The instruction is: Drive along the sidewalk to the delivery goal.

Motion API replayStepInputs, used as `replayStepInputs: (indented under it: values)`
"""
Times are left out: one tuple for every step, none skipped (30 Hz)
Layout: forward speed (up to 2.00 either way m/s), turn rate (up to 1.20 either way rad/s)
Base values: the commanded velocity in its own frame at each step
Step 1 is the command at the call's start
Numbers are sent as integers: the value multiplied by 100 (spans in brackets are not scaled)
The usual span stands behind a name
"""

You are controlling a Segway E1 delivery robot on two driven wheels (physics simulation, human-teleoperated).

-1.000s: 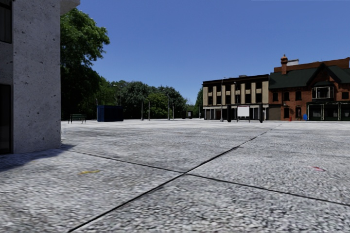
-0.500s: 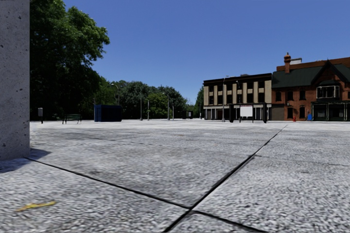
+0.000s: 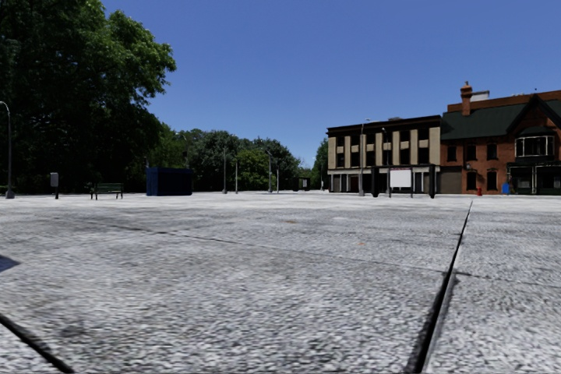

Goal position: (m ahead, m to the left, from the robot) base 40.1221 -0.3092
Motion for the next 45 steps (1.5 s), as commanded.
replayStepInputs:
  values:
    - [200, 0]
    - [200, 0]
    - [200, 0]
    - [200, 0]
    - [200, 0]
    - [200, 0]
    - [200, 0]
    - [200, 0]
    - [200, 0]
    - [200, 0]
    - [200, 0]
    - [200, 0]
    - [200, 0]
    - [200, 0]
    - [200, 0]
    - [200, 0]
    - [200, 0]
    - [200, 0]
    - [200, 0]
    - [200, 0]
    - [200, 0]
    - [200, 0]
    - [200, 0]
    - [200, 0]
    - [200, 0]
    - [200, 0]
    - [200, 0]
    - [200, 0]
    - [200, 0]
    - [200, 0]
    - [200, 0]
    - [200, 0]
    - [200, 0]
    - [200, 0]
    - [200, 0]
    - [200, 0]
    - [200, 0]
    - [200, 0]
    - [200, 0]
    - [200, 0]
    - [200, 0]
    - [200, 0]
    - [200, 0]
    - [200, 0]
    - [200, 0]
